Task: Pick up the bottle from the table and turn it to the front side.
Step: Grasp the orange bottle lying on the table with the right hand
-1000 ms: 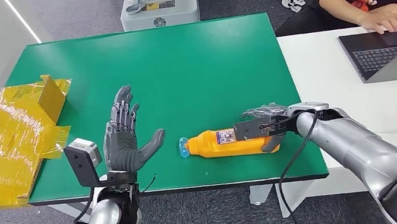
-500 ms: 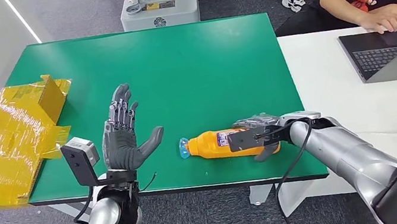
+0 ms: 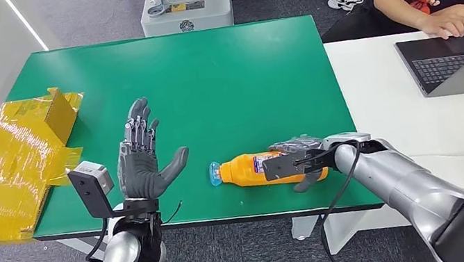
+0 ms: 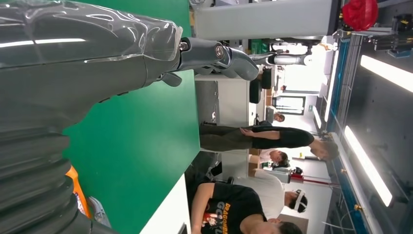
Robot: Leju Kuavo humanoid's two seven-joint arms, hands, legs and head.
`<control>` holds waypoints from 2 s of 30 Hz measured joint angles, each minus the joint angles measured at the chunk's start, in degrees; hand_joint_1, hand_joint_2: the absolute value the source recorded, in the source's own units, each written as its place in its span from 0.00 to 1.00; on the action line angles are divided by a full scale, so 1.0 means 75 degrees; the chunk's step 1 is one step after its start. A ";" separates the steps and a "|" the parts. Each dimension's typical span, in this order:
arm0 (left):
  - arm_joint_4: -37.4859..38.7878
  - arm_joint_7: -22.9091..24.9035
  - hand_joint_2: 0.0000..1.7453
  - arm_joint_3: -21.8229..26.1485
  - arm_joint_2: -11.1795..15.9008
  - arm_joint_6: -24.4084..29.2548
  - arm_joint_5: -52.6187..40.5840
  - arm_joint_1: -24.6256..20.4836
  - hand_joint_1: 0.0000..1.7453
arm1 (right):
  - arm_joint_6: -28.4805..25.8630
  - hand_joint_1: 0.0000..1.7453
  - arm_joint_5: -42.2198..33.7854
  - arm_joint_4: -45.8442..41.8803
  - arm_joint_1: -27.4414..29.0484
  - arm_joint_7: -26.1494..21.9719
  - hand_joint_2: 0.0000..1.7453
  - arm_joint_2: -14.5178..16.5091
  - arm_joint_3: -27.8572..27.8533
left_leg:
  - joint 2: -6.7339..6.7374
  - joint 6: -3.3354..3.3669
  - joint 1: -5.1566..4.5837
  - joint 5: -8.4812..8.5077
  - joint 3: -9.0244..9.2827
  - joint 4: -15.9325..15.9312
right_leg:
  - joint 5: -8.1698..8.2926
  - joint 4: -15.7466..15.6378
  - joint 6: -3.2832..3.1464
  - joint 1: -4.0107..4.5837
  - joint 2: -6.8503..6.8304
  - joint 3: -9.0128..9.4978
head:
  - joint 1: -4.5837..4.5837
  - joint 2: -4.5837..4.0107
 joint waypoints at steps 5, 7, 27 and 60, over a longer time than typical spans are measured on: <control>0.0000 -0.0001 1.00 0.0011 0.0000 0.0017 0.0056 -0.0001 0.00 | 0.0015 0.70 0.0106 0.0012 -0.0006 0.0100 1.00 0.0033 0.0000 | -0.0001 0.0000 0.0000 0.0000 0.0000 0.0000 | 0.0000 0.0000 0.0000 0.0000 -0.0001 0.0000 | 0.0000 0.0000; 0.0000 -0.0001 1.00 0.0015 0.0000 0.0028 0.0102 -0.0002 0.00 | 0.0016 0.81 0.0153 0.0023 -0.0015 0.0123 1.00 0.0052 0.0000 | -0.0001 0.0000 0.0000 0.0000 0.0000 0.0000 | 0.0000 0.0000 0.0000 0.0000 0.0000 0.0000 | 0.0000 0.0000; 0.0000 -0.0154 1.00 0.0084 -0.0003 -0.0108 0.0868 0.0000 0.00 | -0.0357 0.00 0.0162 0.0074 -0.0035 0.0064 1.00 0.0077 -0.0025 | -0.0001 0.0000 0.0000 0.0000 -0.0001 0.0000 | 0.0000 0.0000 0.0000 0.0000 -0.0001 0.0000 | 0.0000 0.0000; 0.0000 -0.0278 1.00 0.0229 -0.0002 0.0024 0.1271 0.0002 0.00 | -0.0433 0.98 0.0463 0.0151 0.0103 0.0094 1.00 0.0184 -0.0053 | 0.0002 0.0000 0.0000 0.0000 0.0007 0.0000 | 0.0000 -0.0001 0.0000 0.0000 0.0002 0.0003 | 0.0000 0.0000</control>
